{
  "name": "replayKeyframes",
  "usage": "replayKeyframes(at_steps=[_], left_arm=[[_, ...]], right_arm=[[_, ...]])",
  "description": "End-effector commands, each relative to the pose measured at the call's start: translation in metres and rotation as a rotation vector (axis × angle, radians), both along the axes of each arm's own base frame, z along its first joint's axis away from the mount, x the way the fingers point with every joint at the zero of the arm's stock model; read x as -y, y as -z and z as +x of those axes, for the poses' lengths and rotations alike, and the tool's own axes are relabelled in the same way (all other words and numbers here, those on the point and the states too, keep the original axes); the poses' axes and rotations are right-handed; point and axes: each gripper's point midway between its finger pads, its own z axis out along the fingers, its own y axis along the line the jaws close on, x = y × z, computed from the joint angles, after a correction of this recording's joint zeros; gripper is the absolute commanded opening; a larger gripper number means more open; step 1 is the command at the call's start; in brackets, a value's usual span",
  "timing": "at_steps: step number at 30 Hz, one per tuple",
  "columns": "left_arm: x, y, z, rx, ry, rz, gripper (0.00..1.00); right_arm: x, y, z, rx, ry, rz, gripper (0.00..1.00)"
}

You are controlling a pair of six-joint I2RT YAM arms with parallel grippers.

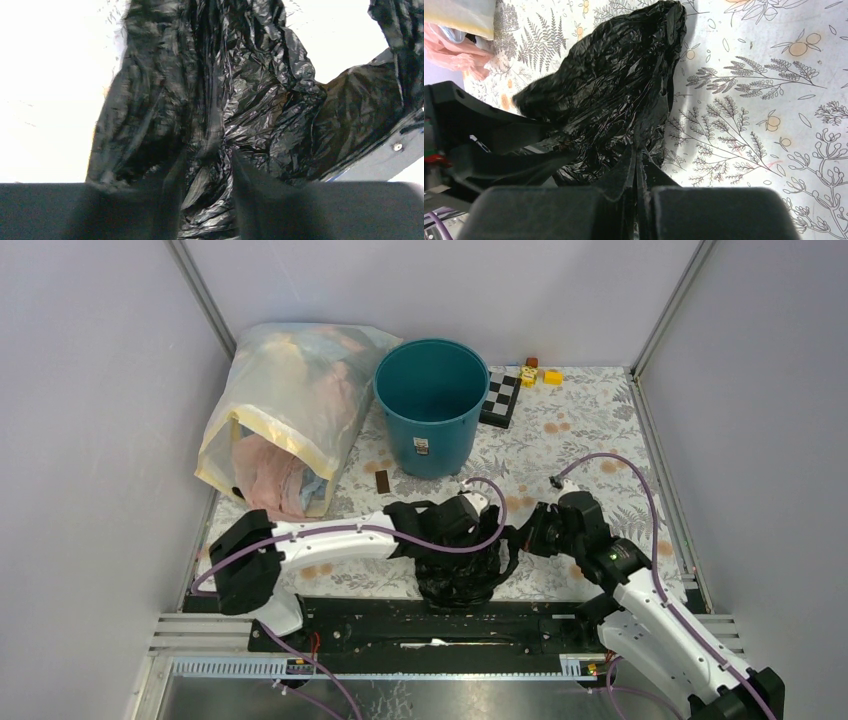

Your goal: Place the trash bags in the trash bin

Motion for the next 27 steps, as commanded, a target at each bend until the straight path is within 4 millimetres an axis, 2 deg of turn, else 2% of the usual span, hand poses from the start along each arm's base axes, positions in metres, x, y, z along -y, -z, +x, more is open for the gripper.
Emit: replayKeyframes(at_steps=[1, 2, 3, 7, 10, 12, 14, 18, 23, 25, 26, 27], left_arm=[[0.011, -0.010, 0.008, 0.028, -0.015, -0.029, 0.25], [0.010, -0.013, 0.011, 0.041, -0.030, -0.033, 0.11], [0.006, -0.019, 0.016, 0.063, -0.060, -0.036, 0.00], [-0.029, -0.057, 0.041, 0.099, -0.215, -0.124, 0.00], [-0.069, -0.095, 0.061, 0.113, -0.342, -0.252, 0.00], [-0.105, -0.120, 0.073, 0.141, -0.449, -0.332, 0.00], [-0.135, -0.134, 0.079, 0.162, -0.533, -0.383, 0.00], [-0.179, -0.144, 0.084, 0.200, -0.664, -0.377, 0.00], [-0.212, -0.167, 0.090, 0.273, -0.776, -0.302, 0.00], [-0.214, -0.173, 0.091, 0.279, -0.792, -0.296, 0.00], [-0.205, -0.177, 0.092, 0.268, -0.755, -0.326, 0.00], [-0.189, -0.180, 0.090, 0.239, -0.690, -0.375, 0.00]], right_arm=[[0.005, -0.019, 0.008, 0.054, 0.035, -0.017, 0.00], [0.008, -0.020, 0.011, 0.059, 0.054, -0.032, 0.00], [0.014, -0.022, 0.014, 0.066, 0.084, -0.053, 0.00], [0.040, -0.035, 0.028, 0.115, 0.226, -0.137, 0.00], [0.067, -0.049, 0.034, 0.148, 0.361, -0.211, 0.00], [0.091, -0.060, 0.037, 0.174, 0.489, -0.256, 0.00], [0.108, -0.066, 0.035, 0.184, 0.595, -0.276, 0.00], [0.130, -0.078, 0.032, 0.223, 0.725, -0.279, 0.00], [0.146, -0.090, 0.030, 0.255, 0.804, -0.297, 0.03], [0.146, -0.097, 0.032, 0.271, 0.794, -0.308, 0.04], [0.137, -0.103, 0.037, 0.294, 0.735, -0.300, 0.07], [0.110, -0.107, 0.041, 0.319, 0.557, -0.267, 0.15]])
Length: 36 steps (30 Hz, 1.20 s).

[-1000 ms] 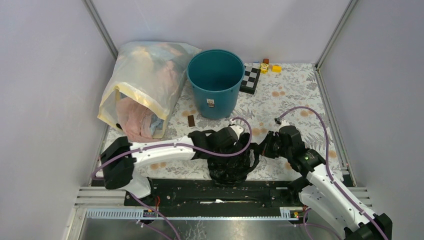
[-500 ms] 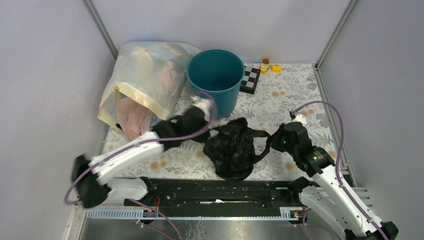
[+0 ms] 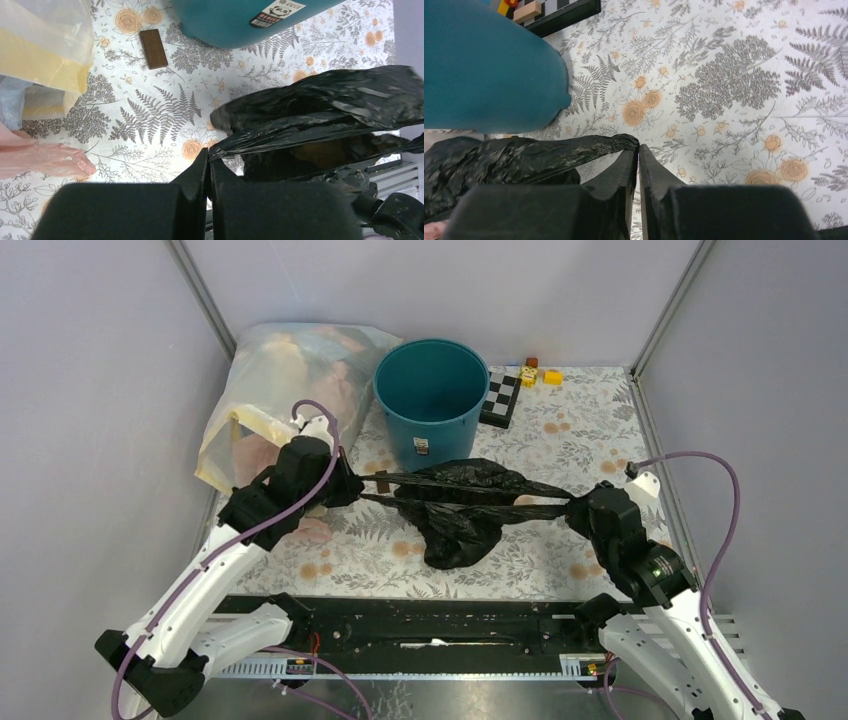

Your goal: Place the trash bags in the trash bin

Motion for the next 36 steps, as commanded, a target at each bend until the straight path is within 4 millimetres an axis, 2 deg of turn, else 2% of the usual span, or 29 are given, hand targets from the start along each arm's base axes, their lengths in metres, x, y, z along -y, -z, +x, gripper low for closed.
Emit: replayKeyframes(at_steps=[1, 2, 3, 6, 9, 11, 12, 14, 19, 20, 27, 31, 36], left_arm=[[0.013, -0.032, 0.002, 0.054, 0.068, -0.074, 0.00], [0.034, -0.034, -0.006, 0.032, 0.170, -0.143, 0.00], [0.047, -0.036, -0.009, 0.021, 0.227, -0.192, 0.00], [0.070, -0.040, -0.013, 0.003, 0.311, -0.288, 0.00], [0.085, -0.040, -0.016, -0.012, 0.359, -0.353, 0.00], [0.095, -0.041, -0.018, -0.021, 0.391, -0.383, 0.00], [0.098, -0.041, -0.018, -0.024, 0.398, -0.388, 0.00], [0.100, -0.044, -0.017, -0.018, 0.400, -0.392, 0.00], [0.098, -0.044, -0.014, -0.014, 0.379, -0.389, 0.00], [0.099, -0.043, -0.014, -0.018, 0.379, -0.390, 0.00], [0.103, -0.039, -0.015, -0.037, 0.379, -0.418, 0.00], [0.111, -0.033, -0.016, -0.061, 0.374, -0.466, 0.00], [0.126, -0.033, -0.020, -0.040, 0.393, -0.544, 0.00]], right_arm=[[-0.025, -0.026, 0.008, 0.069, -0.250, -0.104, 0.25], [-0.042, -0.030, 0.008, 0.092, -0.363, -0.101, 0.35], [-0.054, -0.034, 0.007, 0.109, -0.440, -0.091, 0.42], [-0.081, -0.043, 0.004, 0.146, -0.596, -0.059, 0.59], [-0.105, -0.050, 0.002, 0.170, -0.738, -0.035, 0.69], [-0.128, -0.058, -0.002, 0.198, -0.864, 0.015, 0.70], [-0.138, -0.062, -0.004, 0.215, -0.914, 0.043, 0.68], [-0.154, -0.066, -0.006, 0.242, -0.988, 0.094, 0.57], [-0.181, -0.047, -0.001, 0.241, -1.049, 0.180, 0.08], [-0.186, -0.039, -0.001, 0.228, -1.055, 0.194, 0.00], [-0.228, -0.016, 0.001, 0.247, -1.059, 0.184, 0.00], [-0.234, -0.007, 0.011, 0.260, -0.938, 0.171, 0.00], [-0.230, 0.006, 0.014, 0.299, -0.829, 0.153, 0.00]])
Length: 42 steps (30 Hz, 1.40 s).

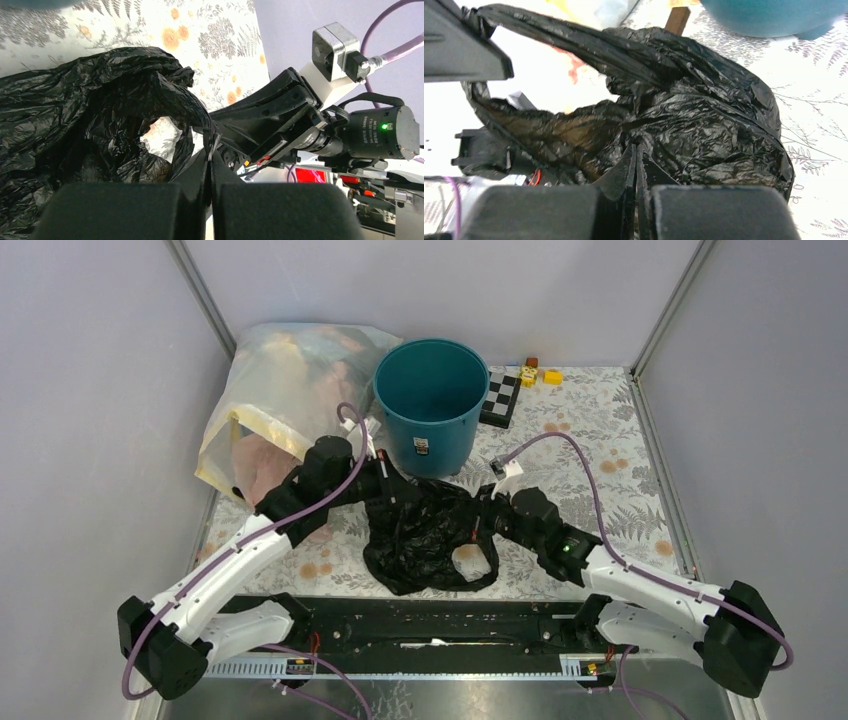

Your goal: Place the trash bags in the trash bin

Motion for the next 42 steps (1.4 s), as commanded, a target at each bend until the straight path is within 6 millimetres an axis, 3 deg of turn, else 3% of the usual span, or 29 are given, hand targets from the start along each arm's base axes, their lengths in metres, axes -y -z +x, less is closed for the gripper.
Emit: replayKeyframes(at_steps=[1, 3, 7, 13, 17, 26, 37, 42], left_arm=[[0.021, -0.021, -0.003, 0.050, 0.028, -0.124, 0.00], [0.028, -0.021, -0.004, 0.054, 0.036, -0.126, 0.00], [0.044, -0.023, -0.006, 0.070, 0.051, -0.143, 0.00], [0.074, -0.027, -0.003, 0.064, 0.059, -0.190, 0.00], [0.094, -0.039, -0.001, 0.073, 0.047, -0.244, 0.00], [0.133, -0.060, 0.006, 0.064, 0.058, -0.350, 0.00], [0.142, -0.108, -0.001, 0.112, 0.130, -0.417, 0.00], [0.136, -0.135, -0.010, 0.146, 0.161, -0.434, 0.00]], right_arm=[[0.008, -0.012, 0.022, 0.076, 0.189, 0.069, 0.00], [0.020, 0.002, 0.024, 0.054, 0.253, 0.074, 0.00], [0.036, 0.008, 0.015, 0.036, 0.300, 0.143, 0.00], [0.034, 0.013, -0.010, 0.051, 0.144, 0.061, 0.00], [0.037, 0.019, -0.014, 0.072, 0.113, 0.023, 0.00], [0.059, 0.064, -0.011, 0.009, 0.204, -0.096, 0.00], [0.098, 0.106, 0.015, -0.038, 0.484, -0.246, 0.00], [0.113, 0.112, 0.018, -0.059, 0.569, -0.294, 0.00]])
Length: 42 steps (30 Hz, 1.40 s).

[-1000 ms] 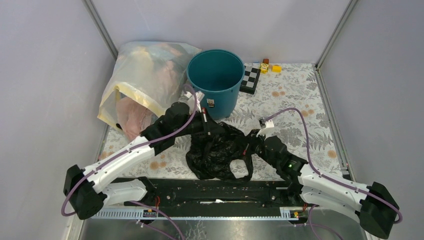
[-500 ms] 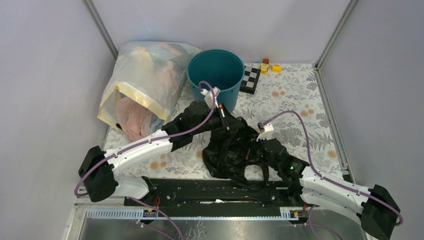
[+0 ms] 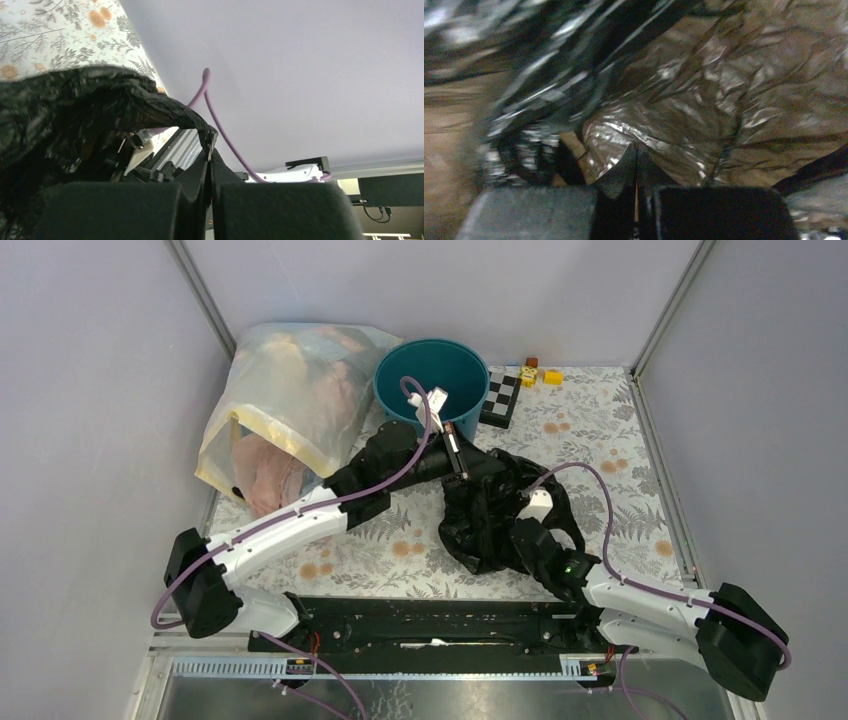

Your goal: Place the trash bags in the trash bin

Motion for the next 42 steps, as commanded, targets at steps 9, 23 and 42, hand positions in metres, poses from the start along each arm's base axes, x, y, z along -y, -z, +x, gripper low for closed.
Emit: replayKeyframes(at_steps=[9, 23, 42], left_arm=[[-0.023, -0.139, -0.027, 0.249, 0.066, -0.066, 0.00], [-0.040, -0.104, -0.036, 0.265, 0.058, 0.075, 0.00], [0.013, -0.050, -0.058, 0.193, 0.219, 0.098, 0.00]], right_arm=[[0.043, 0.001, 0.007, 0.002, 0.271, -0.031, 0.00], [0.055, -0.044, 0.003, 0.071, 0.235, -0.051, 0.00], [0.032, -0.078, 0.031, 0.176, 0.194, -0.087, 0.00]])
